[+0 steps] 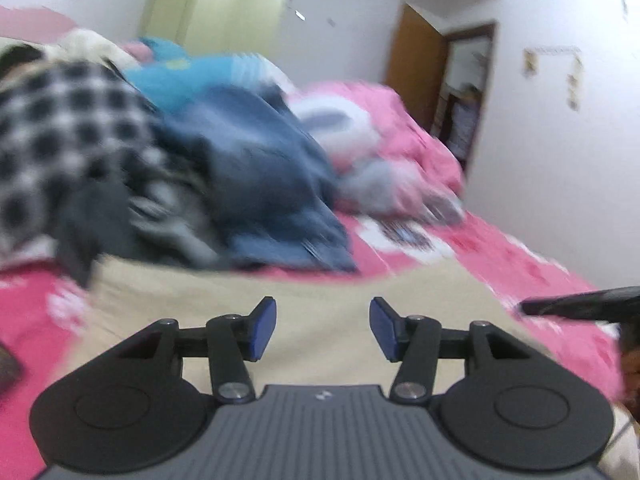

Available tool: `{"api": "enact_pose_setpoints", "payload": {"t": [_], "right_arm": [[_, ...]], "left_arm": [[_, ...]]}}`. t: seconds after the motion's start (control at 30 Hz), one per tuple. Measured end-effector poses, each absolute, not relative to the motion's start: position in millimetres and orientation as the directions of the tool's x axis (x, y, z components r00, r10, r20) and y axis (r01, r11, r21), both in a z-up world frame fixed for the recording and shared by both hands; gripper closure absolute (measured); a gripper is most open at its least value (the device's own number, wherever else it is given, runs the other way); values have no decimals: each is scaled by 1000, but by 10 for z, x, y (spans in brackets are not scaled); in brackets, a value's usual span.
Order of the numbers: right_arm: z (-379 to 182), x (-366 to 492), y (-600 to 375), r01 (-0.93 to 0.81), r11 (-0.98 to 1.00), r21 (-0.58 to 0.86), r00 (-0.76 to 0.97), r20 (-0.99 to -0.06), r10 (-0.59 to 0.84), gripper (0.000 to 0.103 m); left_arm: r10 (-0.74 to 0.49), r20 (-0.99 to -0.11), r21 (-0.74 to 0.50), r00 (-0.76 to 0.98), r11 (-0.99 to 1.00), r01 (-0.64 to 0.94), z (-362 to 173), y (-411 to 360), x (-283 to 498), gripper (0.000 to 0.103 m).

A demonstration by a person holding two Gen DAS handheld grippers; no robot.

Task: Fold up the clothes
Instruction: 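Withdraw the open right gripper from the folded trousers, then smooth the folded khaki trousers flat with the open right gripper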

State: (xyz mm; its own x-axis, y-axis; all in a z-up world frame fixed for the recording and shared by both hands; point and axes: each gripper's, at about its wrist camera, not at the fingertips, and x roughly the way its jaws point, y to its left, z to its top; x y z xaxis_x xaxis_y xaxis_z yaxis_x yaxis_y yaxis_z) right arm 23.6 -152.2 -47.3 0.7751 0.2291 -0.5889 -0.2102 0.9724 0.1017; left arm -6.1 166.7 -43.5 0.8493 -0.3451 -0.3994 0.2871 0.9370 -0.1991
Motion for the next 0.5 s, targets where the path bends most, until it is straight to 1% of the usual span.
{"api": "enact_pose_setpoints", "payload": {"t": [0.03, 0.1, 0.13, 0.17, 0.23, 0.3, 0.4, 0.47, 0.5], "right_arm": [[-640, 276, -1491, -199, 975, 95, 730, -649, 213, 100], [-851, 153, -1518, -218, 971, 99, 723, -652, 229, 100], [-830, 138, -1534, -222, 970, 101, 712, -662, 232, 100], [-757, 169, -1558, -209, 971, 117, 699, -677, 232, 100], [-543, 301, -1603, -191, 969, 157, 697, -673, 247, 99], [-353, 514, -1552, -228, 962, 153, 719, -640, 272, 99], [-224, 940, -1331, -297, 948, 116, 719, -626, 302, 99], [-316, 1284, -1222, -318, 940, 122, 683, -659, 317, 99], [-471, 1462, -1192, -315, 944, 93, 648, -706, 286, 100]], "left_arm": [[-357, -426, -207, 832, 933, 294, -520, 1626, -40, 50], [-379, -477, -223, 793, 925, 308, -689, 1544, 2, 51], [-387, -495, -229, 778, 922, 313, -758, 1515, 15, 51], [-388, -493, -227, 779, 921, 315, -779, 1521, 7, 51], [-390, -490, -222, 780, 921, 321, -820, 1533, -8, 51], [-390, -486, -219, 782, 921, 323, -846, 1541, -15, 51], [-381, -479, -204, 791, 925, 322, -866, 1531, -28, 51], [-368, -473, -186, 800, 930, 318, -866, 1512, -66, 51], [-367, -468, -183, 804, 930, 318, -863, 1504, -80, 51]]}}
